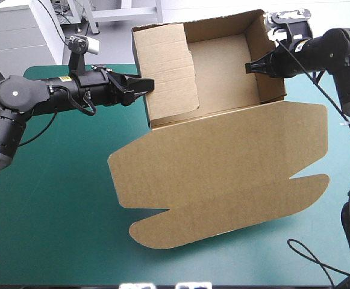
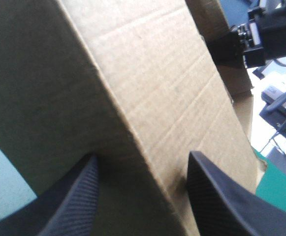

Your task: Fold the box

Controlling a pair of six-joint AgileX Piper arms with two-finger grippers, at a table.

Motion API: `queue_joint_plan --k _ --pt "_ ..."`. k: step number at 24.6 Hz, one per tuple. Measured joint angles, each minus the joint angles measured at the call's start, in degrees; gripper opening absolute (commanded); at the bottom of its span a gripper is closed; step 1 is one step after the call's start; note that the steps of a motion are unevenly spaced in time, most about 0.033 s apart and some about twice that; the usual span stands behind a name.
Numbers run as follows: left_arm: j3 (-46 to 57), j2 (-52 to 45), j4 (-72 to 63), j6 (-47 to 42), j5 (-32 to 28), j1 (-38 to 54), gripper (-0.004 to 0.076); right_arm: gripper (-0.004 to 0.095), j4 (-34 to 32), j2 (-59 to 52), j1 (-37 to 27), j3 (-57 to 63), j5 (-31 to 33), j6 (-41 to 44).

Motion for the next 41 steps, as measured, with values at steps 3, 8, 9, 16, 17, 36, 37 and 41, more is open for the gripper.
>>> queue_joint_plan --k 3,8,9,16,17,36,37,41 --pt "-2.7 1.3 8.5 -6.5 -0.3 -2.5 0.0398 -0.0015 0.0 0.0 0.0 0.0 -0.8 -0.1" --pt "-8.8 5.2 27.3 -20.0 -0.4 -7.7 0.0398 -0.0015 -2.9 0.4 1.3 0.0 -2.3 1.5" --pt "-10.4 6.1 34.3 -24.5 -0.4 -9.4 0.0398 -0.0015 -4.0 0.5 2.2 0.0 -2.7 2.7" --pt "-11.9 9.2 49.3 -36.9 -3.0 -13.3 0.0397 -0.0015 -3.1 0.7 4.6 0.0 -4.8 5.2" --pt "-11.9 9.5 50.0 -37.8 -2.9 -13.5 0.0388 -0.0015 -3.1 0.8 4.6 0.0 -4.8 5.2" --pt "-11.9 17.1 56.7 -40.4 0.4 -13.1 -0.0006 -0.0015 -2.6 9.9 5.1 0.0 2.3 7.3" --pt "-11.9 18.6 56.7 -40.1 1.0 -13.1 -0.0006 -0.0015 -2.9 11.2 5.1 0.0 2.9 7.4" --pt "-11.9 24.0 56.5 -39.8 3.0 -13.0 -0.0006 -0.0015 -3.8 15.9 5.3 0.0 4.0 8.5"
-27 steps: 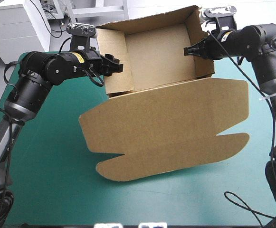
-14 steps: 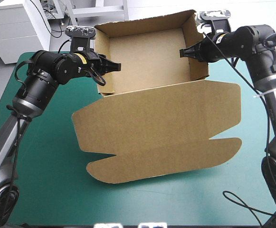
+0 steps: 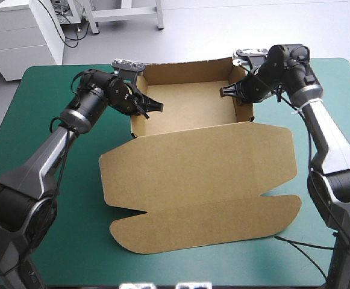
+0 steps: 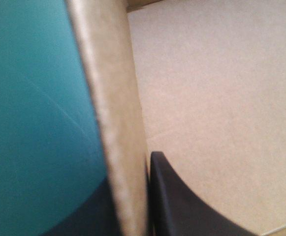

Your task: Fold the box

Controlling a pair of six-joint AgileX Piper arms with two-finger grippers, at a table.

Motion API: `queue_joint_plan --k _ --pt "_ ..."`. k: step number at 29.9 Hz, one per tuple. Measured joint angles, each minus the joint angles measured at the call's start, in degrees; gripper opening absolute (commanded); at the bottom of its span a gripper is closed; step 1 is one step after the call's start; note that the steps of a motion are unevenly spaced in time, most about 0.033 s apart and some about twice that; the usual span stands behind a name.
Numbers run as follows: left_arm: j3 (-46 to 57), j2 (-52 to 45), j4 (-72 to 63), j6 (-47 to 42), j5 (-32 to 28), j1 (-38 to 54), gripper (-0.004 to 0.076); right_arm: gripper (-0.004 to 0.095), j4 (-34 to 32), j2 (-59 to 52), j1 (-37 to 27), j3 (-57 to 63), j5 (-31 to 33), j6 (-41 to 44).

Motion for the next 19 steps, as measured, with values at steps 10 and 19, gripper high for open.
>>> queue_joint_plan --k 10,19 --pt "-3.2 10.7 0.6 1.9 6.6 0.6 -0.0006 -0.0015 -5.8 8.5 4.7 0.1 0.1 1.9" --pt "-3.7 11.3 2.5 2.4 8.5 0.6 -0.0008 -0.0018 -6.8 10.2 5.7 0.2 0.1 3.1"
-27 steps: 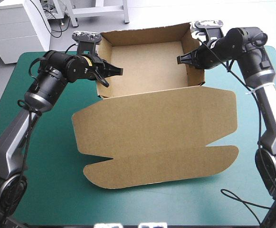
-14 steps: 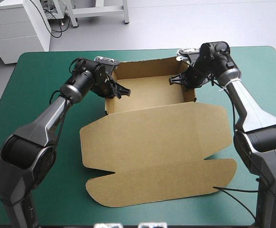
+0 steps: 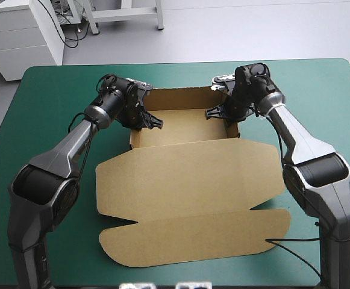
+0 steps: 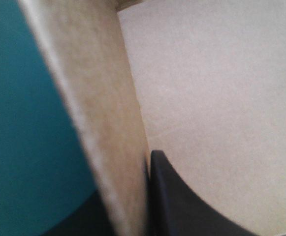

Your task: Fold the box

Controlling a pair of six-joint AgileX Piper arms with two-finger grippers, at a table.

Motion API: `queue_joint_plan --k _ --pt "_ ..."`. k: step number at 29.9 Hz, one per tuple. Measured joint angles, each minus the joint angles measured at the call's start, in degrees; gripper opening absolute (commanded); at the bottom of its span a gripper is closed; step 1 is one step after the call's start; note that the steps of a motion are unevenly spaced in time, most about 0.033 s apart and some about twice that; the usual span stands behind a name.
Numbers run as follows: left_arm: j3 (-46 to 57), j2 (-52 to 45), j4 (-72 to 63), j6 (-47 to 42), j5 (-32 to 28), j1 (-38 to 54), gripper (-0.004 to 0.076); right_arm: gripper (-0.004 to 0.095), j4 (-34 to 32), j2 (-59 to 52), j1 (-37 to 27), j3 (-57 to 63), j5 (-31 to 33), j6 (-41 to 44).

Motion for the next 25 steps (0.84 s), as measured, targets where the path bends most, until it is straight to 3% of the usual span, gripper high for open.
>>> queue_joint_plan --k 7,10,12,14,16,19,25 --pt "-0.3 0.1 0.9 -0.1 1.1 0.0 0.0001 -0.0017 0.2 0.0 0.3 0.0 0.0 0.0" --pt "-0.3 0.1 1.2 0.1 1.5 0.0 0.0085 0.0028 0.6 0.0 0.3 0.0 0.0 0.1" --pt "-0.3 0.1 1.2 0.9 2.1 0.0 0.019 0.0158 0.6 0.0 0.3 0.0 0.0 0.1" --pt "-0.3 0.1 1.1 2.8 3.0 -0.1 0.0339 0.035 0.6 0.0 0.3 0.0 0.0 -0.4" --pt "-0.3 0.2 1.0 4.7 4.0 -0.3 0.0484 0.0617 0.9 0.0 0.4 0.0 -0.1 -0.8" --pt "-0.2 0.4 0.6 6.6 4.9 -0.8 0.0587 0.0872 2.3 0.0 0.5 -0.1 -0.5 -1.3" --pt "-0.2 0.4 0.6 6.4 5.1 -1.0 0.0588 0.0901 4.5 0.0 0.9 -0.1 -0.6 -1.5"
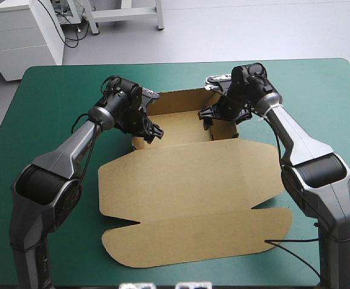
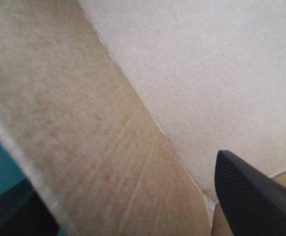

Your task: Fold the box

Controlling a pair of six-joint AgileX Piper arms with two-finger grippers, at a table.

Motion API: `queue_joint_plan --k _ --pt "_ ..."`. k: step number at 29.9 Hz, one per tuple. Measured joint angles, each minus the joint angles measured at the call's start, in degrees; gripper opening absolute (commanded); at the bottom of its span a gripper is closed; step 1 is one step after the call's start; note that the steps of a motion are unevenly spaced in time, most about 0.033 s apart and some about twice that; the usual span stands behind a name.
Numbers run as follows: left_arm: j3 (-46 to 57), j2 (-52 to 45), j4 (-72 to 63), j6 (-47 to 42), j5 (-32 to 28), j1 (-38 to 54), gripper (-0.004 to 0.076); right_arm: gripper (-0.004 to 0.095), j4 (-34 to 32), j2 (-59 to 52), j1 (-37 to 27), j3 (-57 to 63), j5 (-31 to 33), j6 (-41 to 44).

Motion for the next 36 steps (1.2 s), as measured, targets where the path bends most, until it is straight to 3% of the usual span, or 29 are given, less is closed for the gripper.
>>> queue_joint_plan --k 8,16,19,26,32,36 --pt "-0.4 -1.2 -0.4 0.0 0.2 0.0 0.0588 0.0901 0.1 -0.2 0.0 0.0 0.0 -0.5" --pt "-7.7 -8.9 1.8 0.0 0.5 -0.1 0.0561 0.0901 -2.9 -5.7 0.1 -0.4 0.0 -1.3" --pt "-8.4 -14.0 2.0 0.7 0.9 -0.1 0.0461 0.0901 -4.1 -8.4 0.1 -0.5 0.1 -1.6" --pt "-6.8 -29.0 2.0 4.8 1.2 -0.1 -0.0009 0.0901 -4.8 -12.6 0.1 -0.6 0.3 -3.0" --pt "3.1 -42.3 2.7 8.0 1.2 -0.1 -0.0006 0.0901 -4.9 -11.9 0.1 -0.6 0.3 -3.2" --pt "15.4 -49.4 4.5 8.3 1.2 -0.1 -0.0006 0.0901 -4.9 -10.3 0.1 -0.6 0.3 -3.3"
